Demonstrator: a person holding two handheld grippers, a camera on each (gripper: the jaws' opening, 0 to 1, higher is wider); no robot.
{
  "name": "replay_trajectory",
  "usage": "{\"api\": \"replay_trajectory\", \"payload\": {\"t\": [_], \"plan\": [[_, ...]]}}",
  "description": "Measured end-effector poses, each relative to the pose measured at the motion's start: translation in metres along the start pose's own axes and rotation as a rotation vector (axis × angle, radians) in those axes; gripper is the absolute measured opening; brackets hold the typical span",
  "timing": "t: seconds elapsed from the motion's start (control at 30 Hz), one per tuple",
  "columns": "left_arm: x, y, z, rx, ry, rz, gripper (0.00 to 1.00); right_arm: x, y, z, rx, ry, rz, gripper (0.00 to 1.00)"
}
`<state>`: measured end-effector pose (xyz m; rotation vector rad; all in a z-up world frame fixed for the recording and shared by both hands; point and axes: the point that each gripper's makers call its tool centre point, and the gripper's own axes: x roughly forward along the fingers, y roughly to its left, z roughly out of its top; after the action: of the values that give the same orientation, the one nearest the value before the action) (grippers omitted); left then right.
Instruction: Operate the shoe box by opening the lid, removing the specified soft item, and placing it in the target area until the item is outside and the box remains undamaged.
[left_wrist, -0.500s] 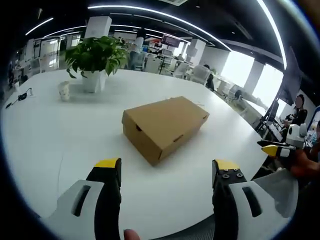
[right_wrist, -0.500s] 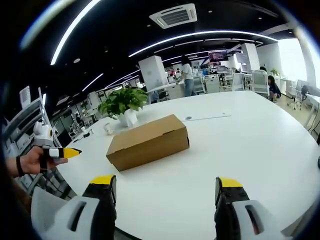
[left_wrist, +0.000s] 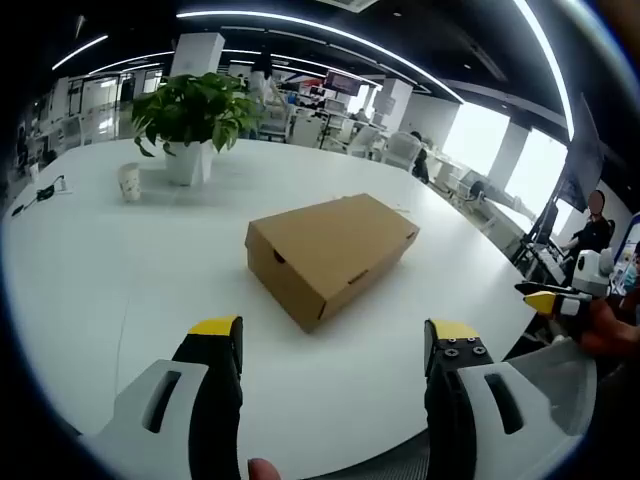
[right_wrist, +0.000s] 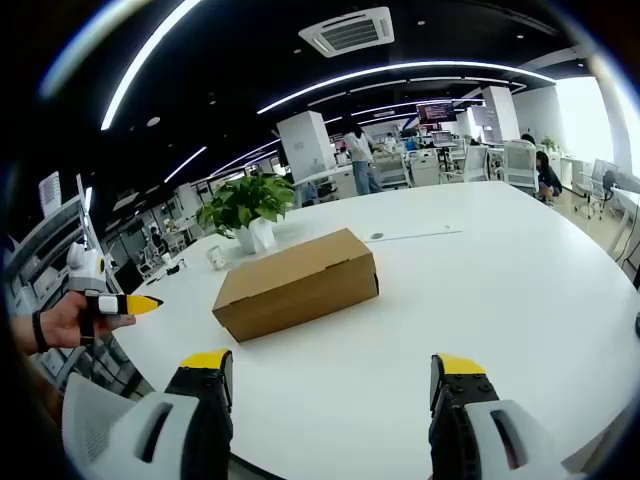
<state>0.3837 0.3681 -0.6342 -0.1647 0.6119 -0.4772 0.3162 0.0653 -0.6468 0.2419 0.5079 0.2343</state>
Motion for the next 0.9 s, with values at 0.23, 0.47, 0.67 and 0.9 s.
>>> {"api": "replay_trajectory", "payload": {"t": [0.23,0.47,0.67,0.9], "plan": [[-0.0006,0.0011,-0.0008,-0.002,0.0,0.002,0.74,-0.0001,0.0001,-0.0001,0.0,0.0,0.0,0.8],[-0.0018,0.0039,-0.0011,-0.007,-0.001,0.007,0.74,0.0006,0.0008,-0.001,-0.002,0.004,0.002,0.8],[-0.0026,0.0046,-0.0015,-0.008,-0.002,0.01,0.74,0.0002,0.0007,-0.0017,-0.001,0.005,0.003,0.8],[-0.0018,0.0034,-0.003,-0.008,0.003,0.007,0.74,0.0003,0.0011,-0.0019,0.0,0.007,0.004,0.8]]}}
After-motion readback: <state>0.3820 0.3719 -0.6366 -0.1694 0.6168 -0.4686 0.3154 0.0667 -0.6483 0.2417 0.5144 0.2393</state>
